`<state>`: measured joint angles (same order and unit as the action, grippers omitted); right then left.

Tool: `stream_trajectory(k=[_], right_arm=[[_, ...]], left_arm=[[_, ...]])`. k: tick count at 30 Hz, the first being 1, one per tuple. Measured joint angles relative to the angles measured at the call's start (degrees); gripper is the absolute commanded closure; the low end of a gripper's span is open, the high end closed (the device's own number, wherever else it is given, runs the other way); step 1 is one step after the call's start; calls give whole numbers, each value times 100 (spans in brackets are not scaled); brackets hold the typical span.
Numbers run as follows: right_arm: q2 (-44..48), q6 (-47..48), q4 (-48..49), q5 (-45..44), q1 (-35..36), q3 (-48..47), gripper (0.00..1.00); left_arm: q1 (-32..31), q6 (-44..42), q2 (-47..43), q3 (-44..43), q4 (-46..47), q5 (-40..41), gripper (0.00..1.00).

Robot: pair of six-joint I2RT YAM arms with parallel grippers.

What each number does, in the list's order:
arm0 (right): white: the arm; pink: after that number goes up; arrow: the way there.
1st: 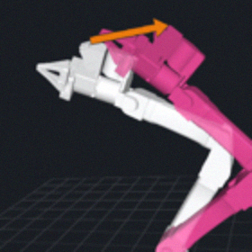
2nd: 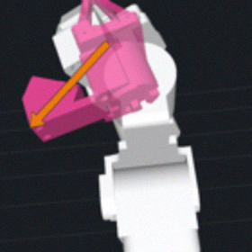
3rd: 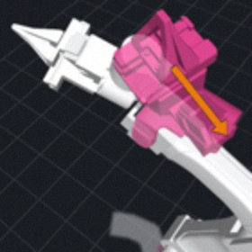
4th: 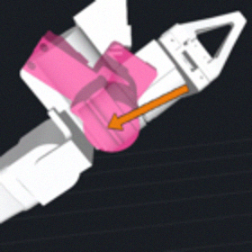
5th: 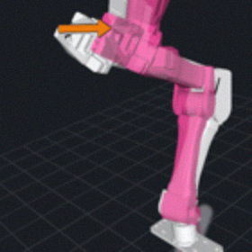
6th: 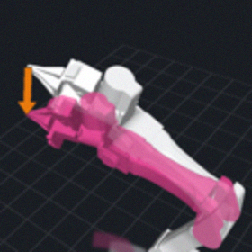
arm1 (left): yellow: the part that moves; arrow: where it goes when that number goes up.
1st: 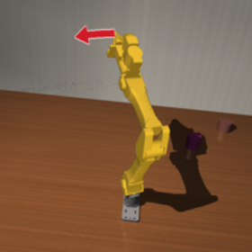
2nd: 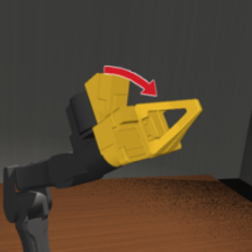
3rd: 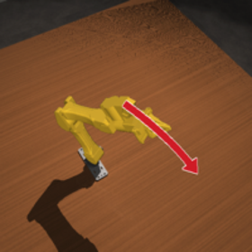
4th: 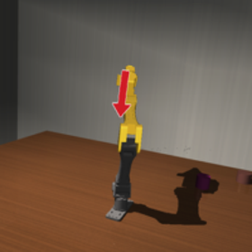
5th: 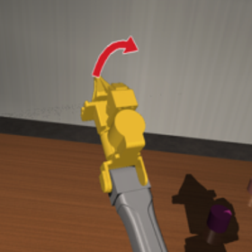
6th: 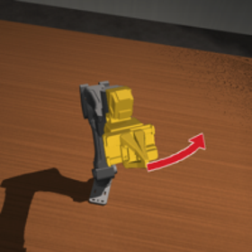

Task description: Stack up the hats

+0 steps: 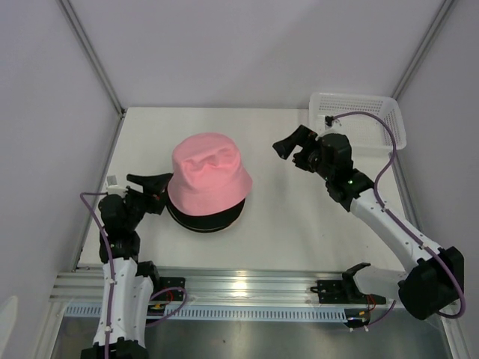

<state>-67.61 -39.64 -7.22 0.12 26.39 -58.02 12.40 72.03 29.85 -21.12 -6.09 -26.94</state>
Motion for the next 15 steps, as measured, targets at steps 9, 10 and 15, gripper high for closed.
stream_trajectory(k=[9, 10, 15], right_arm=[[-907, -1438, 1751, 501, 7, 557, 0], [-1130, -1620, 1980, 603, 11, 575, 1], [-1727, -2114, 2575, 879, 111, 581, 1]], left_arm=[[0, 302, 52, 417, 723, -81, 25], [0, 317, 52, 455, 780, -81, 31], [0, 459, 48, 584, 1054, -79, 58]])
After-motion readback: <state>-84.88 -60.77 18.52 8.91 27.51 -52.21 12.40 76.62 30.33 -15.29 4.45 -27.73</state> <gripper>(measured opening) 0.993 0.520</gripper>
